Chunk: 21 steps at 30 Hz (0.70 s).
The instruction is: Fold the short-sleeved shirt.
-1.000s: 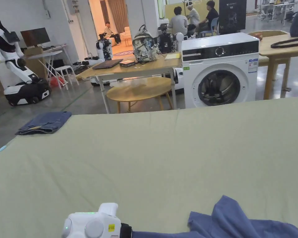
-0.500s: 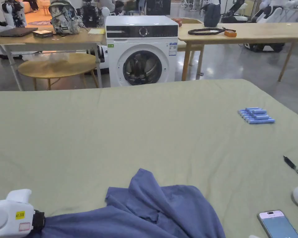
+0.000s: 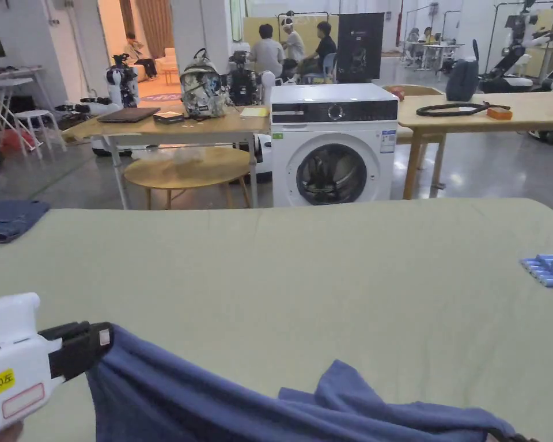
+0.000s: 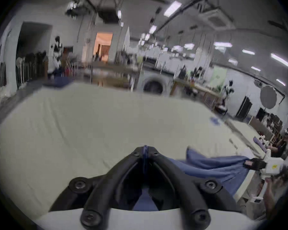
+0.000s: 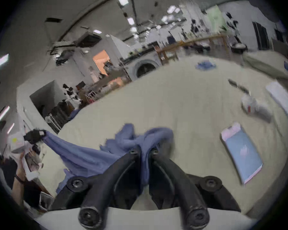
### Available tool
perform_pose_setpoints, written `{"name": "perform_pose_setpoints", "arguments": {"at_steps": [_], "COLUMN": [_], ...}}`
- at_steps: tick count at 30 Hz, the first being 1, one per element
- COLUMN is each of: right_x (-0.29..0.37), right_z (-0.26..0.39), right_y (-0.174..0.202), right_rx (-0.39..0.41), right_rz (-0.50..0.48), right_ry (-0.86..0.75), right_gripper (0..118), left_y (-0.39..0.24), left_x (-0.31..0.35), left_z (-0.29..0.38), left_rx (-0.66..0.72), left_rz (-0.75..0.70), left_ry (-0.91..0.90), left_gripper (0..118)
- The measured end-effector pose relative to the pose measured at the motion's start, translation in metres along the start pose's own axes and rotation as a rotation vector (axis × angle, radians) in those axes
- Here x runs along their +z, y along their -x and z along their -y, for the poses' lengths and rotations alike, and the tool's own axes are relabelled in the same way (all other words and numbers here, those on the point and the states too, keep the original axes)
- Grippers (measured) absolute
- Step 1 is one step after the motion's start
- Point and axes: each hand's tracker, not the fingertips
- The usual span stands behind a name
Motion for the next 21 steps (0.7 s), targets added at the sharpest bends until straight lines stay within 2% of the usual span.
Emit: {"name": "perform_pose_setpoints", "arguments": {"at_steps": [4, 8, 13, 16, 21], "right_x": [0.007, 0.009, 0.017, 0.012, -0.017], "right_z": [-0.062, -0.127, -0.192, -0.231, -0.293], "right_y": [0.036, 0.069, 0.107, 0.128, 0.149], "right_rx": [0.131, 0.196, 0.262, 0.304, 0.317], "right_rz": [-0.054, -0.107, -0.149, -0.133, -0.110], "right_ry": [-0.101, -0.209, -0.326, -0.361, -0.367], "right_gripper": [6, 6, 6, 6, 6], "left_y": [-0.004, -0.003, -0.027, -0.038, -0.027], "left_x": [0.058, 0.083, 0.091, 0.087, 0.059], "left_z": [-0.054, -0.090, -0.139, -0.168, -0.211], "left_rx": [-0.041, -0.061, -0.074, -0.110, -0.137], "left_rz": [0.028, -0.012, -0.039, -0.073, -0.107], "left_ry": [-0.159, -0.244, -0.338, -0.392, -0.406], "left_gripper": [0, 0, 0, 0, 0]}}
